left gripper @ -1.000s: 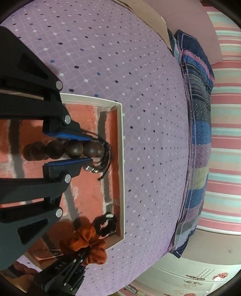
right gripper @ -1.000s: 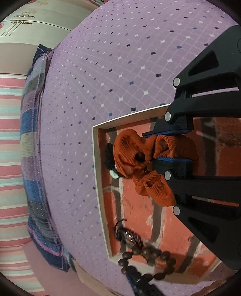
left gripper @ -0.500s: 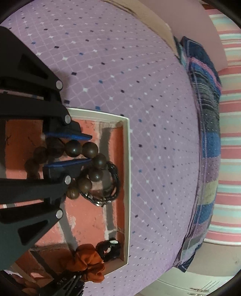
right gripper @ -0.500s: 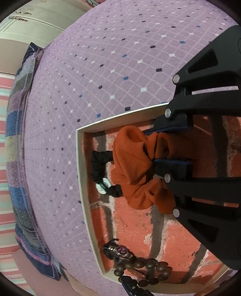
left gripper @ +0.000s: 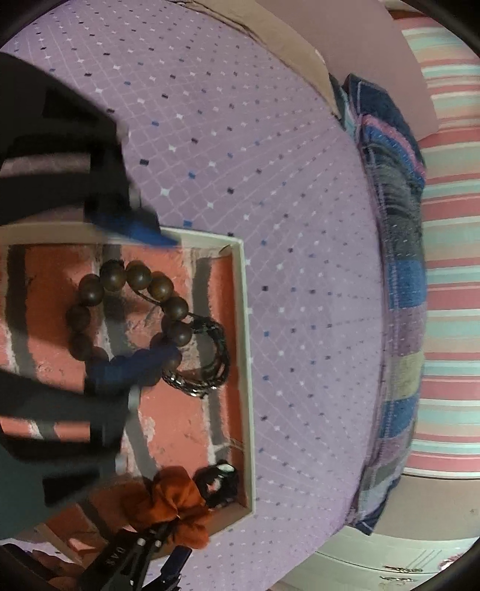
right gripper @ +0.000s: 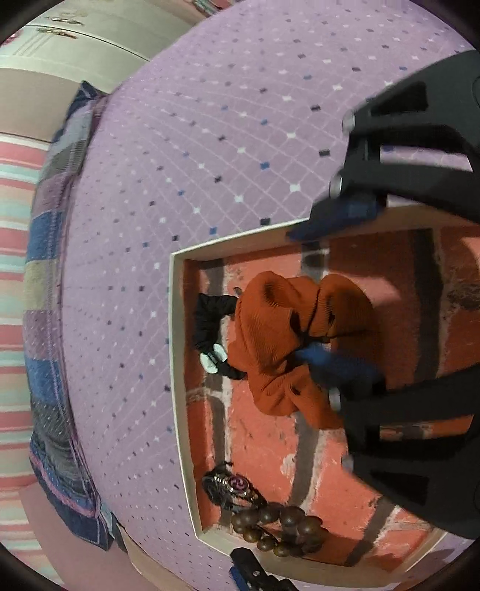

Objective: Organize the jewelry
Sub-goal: 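Open left tool to drop bead bracelet while right tool releases scrunchie, then withdraw both tools from the tray back toward the remaining items, then grasp white watch with left tool while right tool grasps black claw clip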

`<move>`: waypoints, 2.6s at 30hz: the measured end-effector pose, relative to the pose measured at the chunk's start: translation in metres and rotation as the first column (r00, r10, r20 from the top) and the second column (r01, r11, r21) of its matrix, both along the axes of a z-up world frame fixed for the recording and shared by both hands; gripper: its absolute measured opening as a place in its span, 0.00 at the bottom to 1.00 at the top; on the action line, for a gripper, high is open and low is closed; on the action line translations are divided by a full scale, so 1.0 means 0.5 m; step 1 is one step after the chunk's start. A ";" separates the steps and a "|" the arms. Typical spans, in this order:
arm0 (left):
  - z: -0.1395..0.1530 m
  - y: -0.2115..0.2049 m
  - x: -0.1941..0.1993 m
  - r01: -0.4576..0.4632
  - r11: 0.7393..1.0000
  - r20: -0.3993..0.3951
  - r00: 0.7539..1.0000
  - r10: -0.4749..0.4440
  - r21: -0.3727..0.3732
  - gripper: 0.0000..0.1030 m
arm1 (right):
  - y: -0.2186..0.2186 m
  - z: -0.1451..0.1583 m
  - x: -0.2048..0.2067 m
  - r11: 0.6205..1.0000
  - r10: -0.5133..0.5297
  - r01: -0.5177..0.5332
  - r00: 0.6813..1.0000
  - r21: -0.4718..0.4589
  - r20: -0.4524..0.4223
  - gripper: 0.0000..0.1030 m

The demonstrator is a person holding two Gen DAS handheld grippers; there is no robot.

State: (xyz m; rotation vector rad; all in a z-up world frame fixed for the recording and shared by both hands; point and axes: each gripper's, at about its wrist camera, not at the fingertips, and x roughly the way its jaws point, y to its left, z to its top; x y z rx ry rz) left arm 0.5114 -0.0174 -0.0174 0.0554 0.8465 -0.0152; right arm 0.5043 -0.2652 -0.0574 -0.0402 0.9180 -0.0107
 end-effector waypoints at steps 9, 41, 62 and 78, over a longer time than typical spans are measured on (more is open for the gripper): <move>0.078 0.020 -0.081 0.023 0.998 0.065 0.998 -0.019 -0.061 0.73 | -0.024 0.077 -0.073 1.000 -0.003 0.002 0.995 0.018 0.104 0.96; 0.211 0.170 -0.693 -0.007 0.996 0.364 0.931 0.041 -0.094 0.95 | -0.034 0.181 -0.717 0.991 -0.103 0.129 0.895 -0.032 0.434 0.96; 0.009 0.125 -0.652 0.063 0.988 0.118 0.992 -0.046 -0.144 0.95 | 0.029 0.011 -0.685 0.996 -0.057 0.075 0.950 -0.048 0.308 0.96; -0.041 0.104 -0.615 0.112 0.981 0.080 0.992 -0.101 -0.157 0.94 | 0.032 -0.028 -0.650 0.999 -0.037 0.040 0.973 -0.008 0.228 0.84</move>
